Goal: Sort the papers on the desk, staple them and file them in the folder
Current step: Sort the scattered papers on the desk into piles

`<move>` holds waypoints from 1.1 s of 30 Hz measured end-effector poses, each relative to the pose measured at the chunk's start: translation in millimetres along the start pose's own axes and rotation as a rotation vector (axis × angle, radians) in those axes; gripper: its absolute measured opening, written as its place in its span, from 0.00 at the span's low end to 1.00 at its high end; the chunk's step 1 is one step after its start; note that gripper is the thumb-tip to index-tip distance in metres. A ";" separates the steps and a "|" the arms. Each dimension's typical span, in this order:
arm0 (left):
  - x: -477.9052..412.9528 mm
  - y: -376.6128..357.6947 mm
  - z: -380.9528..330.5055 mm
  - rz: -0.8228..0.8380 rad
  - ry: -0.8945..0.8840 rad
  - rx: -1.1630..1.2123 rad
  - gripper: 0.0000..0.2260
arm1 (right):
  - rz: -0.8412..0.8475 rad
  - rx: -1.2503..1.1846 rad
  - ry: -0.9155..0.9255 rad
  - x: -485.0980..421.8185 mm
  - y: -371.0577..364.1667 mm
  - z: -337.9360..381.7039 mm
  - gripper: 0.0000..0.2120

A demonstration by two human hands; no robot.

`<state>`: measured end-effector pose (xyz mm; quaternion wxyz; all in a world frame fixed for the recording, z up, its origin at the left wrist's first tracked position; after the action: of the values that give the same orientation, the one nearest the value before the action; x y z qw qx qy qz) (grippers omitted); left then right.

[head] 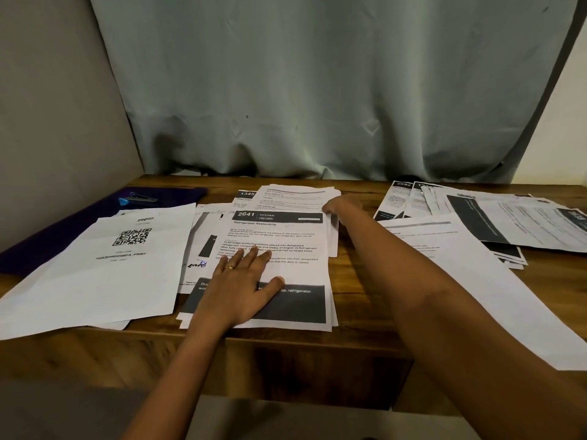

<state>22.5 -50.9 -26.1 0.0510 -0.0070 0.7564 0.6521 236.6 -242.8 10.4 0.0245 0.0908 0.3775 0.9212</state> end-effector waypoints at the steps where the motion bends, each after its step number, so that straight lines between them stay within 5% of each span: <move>1: -0.1 -0.4 0.5 0.001 0.000 0.000 0.37 | 0.000 -0.006 0.001 -5.4 -1.5 -0.2 0.13; 5: -0.2 -0.2 -0.2 0.001 0.002 0.006 0.38 | -0.050 -0.160 -0.007 -11.4 -0.3 -0.6 0.13; 18: 3.8 5.6 -3.6 0.005 0.025 0.048 0.36 | -0.764 -0.764 0.311 57.0 160.2 29.2 0.06; 23: 6.7 10.0 -3.7 -0.028 0.038 0.162 0.37 | -0.767 -1.040 0.294 74.0 194.6 16.1 0.06; 27: 19.7 35.7 2.3 -0.284 0.070 0.533 0.37 | -0.631 -1.035 0.244 85.4 174.7 10.3 0.14; 30: 50.3 72.0 14.8 -0.738 0.100 0.933 0.31 | -0.500 -0.940 0.212 94.3 133.0 5.1 0.16; 33: 78.4 107.3 16.7 -1.032 0.063 0.967 0.25 | -0.368 -0.801 0.170 103.1 82.9 -2.0 0.10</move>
<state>-62.7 -14.0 70.5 0.3293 -0.3601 0.8623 0.1353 137.0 -291.7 82.3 0.1898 -0.0704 0.0018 0.9793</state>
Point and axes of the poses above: each hand's wrist, its own x-axis away from the middle knuckle, its own y-axis out of the back of the hand, z = x × y, the point moved 8 cm from there along -x, towards the middle knuckle, and after that the axes turned 3 degrees about z, right-handed, at the moved point
